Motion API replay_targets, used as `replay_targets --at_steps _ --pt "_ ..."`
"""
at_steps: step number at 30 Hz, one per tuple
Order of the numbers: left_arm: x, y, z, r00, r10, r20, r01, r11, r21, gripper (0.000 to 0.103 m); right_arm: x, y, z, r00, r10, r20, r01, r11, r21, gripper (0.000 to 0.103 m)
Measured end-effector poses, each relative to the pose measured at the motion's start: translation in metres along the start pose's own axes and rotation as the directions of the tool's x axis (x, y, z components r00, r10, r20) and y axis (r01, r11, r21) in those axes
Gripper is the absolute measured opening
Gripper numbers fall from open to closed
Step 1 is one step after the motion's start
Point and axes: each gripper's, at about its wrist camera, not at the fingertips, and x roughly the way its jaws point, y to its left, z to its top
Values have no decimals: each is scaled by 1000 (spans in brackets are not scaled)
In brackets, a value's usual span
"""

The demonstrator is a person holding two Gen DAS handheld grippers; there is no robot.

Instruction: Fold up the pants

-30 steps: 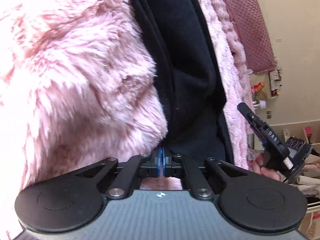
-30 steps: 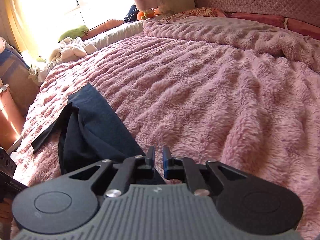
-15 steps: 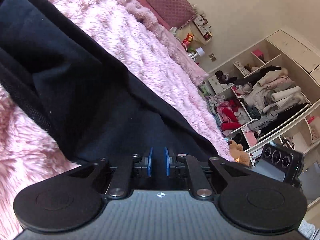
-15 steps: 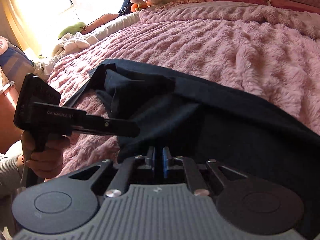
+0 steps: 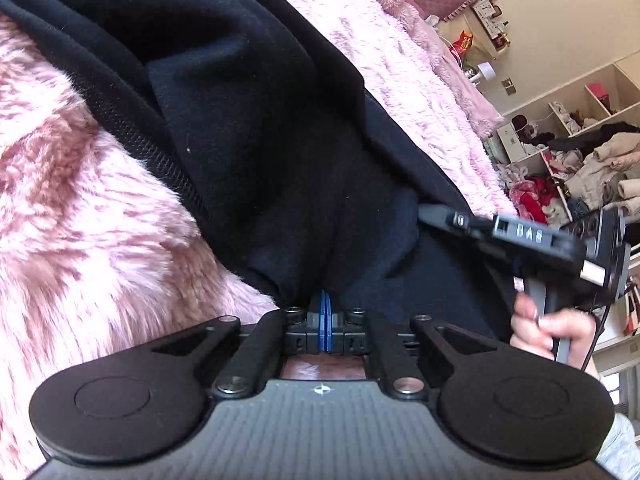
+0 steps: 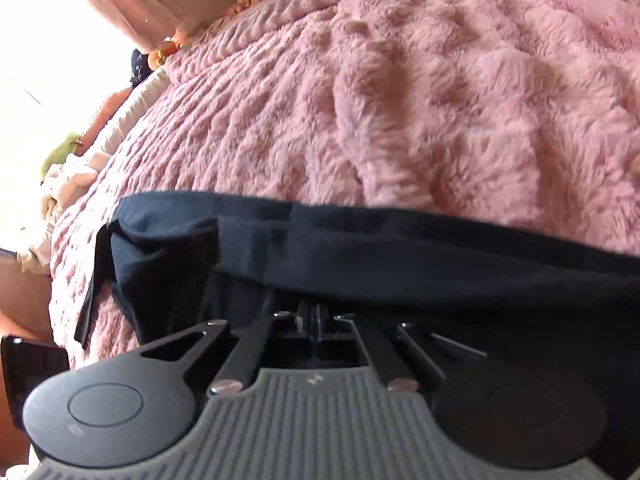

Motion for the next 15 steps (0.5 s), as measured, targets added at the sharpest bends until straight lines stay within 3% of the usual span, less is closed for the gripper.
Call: replay_targets --at_steps 2,5,8,12,15 --pt "1 -5 1 1000 1 -6 -1 1000 1 6 4 -2 14 995 -54 78 54 998 13 0" --pt "-2 2 2 1000 -20 -24 20 999 -35 6 9 -9 26 983 -133 128 120 988 101 0" --pt "-3 8 3 998 -39 -42 36 997 -68 6 -8 4 25 946 -194 261 174 980 98 0" --pt "-3 7 4 998 -40 -40 38 997 -65 6 -19 24 22 960 -68 270 56 997 53 1" --pt "-3 6 3 999 -30 -37 28 998 -59 6 9 59 29 984 -1 176 13 998 -65 1"
